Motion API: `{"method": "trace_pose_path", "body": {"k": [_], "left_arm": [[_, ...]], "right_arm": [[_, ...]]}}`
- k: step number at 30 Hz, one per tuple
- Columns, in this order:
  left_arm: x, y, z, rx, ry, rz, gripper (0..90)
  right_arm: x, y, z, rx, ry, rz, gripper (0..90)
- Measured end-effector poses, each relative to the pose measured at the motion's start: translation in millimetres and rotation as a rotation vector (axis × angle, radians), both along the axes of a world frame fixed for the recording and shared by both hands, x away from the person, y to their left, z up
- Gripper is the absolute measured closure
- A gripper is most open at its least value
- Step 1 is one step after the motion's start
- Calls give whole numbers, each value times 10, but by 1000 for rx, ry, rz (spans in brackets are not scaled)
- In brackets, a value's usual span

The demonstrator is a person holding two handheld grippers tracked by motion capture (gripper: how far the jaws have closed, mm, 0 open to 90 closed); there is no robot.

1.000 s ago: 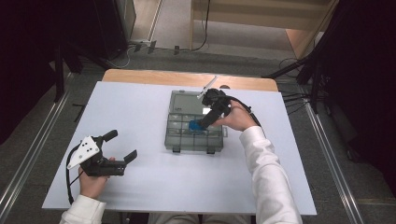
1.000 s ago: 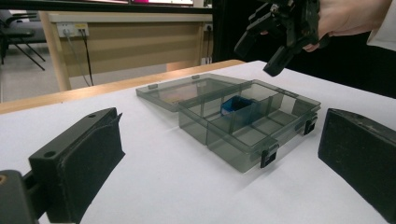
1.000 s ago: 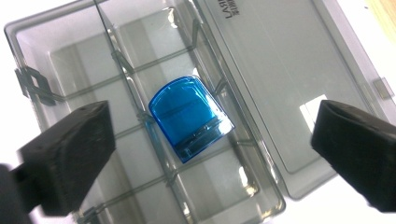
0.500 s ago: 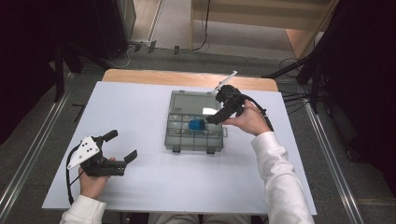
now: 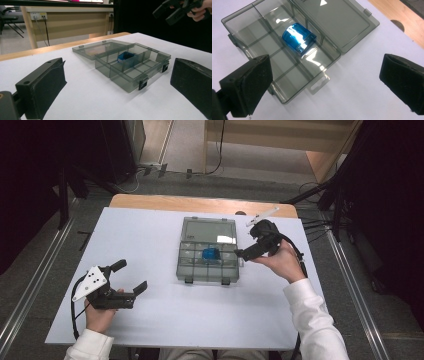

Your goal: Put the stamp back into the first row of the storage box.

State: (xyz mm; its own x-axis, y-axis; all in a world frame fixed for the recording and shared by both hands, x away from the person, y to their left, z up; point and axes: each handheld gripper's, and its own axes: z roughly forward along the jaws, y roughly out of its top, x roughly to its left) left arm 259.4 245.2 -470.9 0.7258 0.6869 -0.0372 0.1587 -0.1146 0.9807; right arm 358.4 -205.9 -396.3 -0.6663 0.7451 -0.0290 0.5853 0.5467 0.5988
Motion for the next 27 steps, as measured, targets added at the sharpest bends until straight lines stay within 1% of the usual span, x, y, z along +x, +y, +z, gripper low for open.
{"method": "trace_pose_path", "body": {"k": [3, 4, 6, 8, 10, 12, 14, 15, 16, 18, 19, 20, 21, 23, 24, 25, 26, 27], "left_arm": [[1, -1, -1, 2, 1, 0, 0], [1, -1, -2, 3, 2, 1, 0], [1, -2, -3, 3, 2, 2, 0], [0, -4, -4, 2, 3, 2, 0], [1, -5, -5, 3, 3, 2, 0], [0, -6, -5, 4, 4, 2, 0], [0, -7, -6, 5, 4, 2, 0], [0, -8, -6, 7, 3, 2, 0], [0, -8, -6, 7, 3, 2, 0], [1, -8, -7, 8, 3, 2, 0], [1, -7, -7, 9, 3, 3, 0], [2, -7, -9, 10, 4, 3, 0], [2, -7, -9, 13, 4, 3, 0], [2, -7, -10, 14, 4, 3, 0], [1, -7, -9, 15, 4, 4, 0], [1, -7, -9, 15, 4, 4, 0], [0, -8, -9, 14, 4, 4, 0], [0, -8, -9, 15, 4, 4, 0]], "right_arm": [[-120, -77, -107, 21, -18, -26, 0], [-157, -105, -142, 34, -13, -38, 0], [-223, -166, -207, 51, -17, -54, 0], [-289, -217, -256, 44, -21, -75, 0], [-353, -264, -295, 38, -36, -90, 0], [-421, -309, -329, 49, -51, -97, 0], [-490, -341, -355, 52, -56, -117, 0], [-522, -359, -367, 60, -64, -121, 0], [-558, -380, -381, 76, -82, -128, 0], [-615, -417, -403, 98, -79, -143, 0], [-646, -437, -412, 111, -90, -153, 0], [-682, -459, -428, 133, -111, -165, 0], [-708, -480, -438, 146, -111, -180, 0], [-747, -522, -461, 166, -114, -192, 0], [-774, -547, -482, 184, -143, -203, 0], [-799, -567, -499, 193, -147, -216, 0], [-816, -587, -512, 195, -140, -225, 0], [-840, -607, -534, 210, -151, -229, 0]]}}
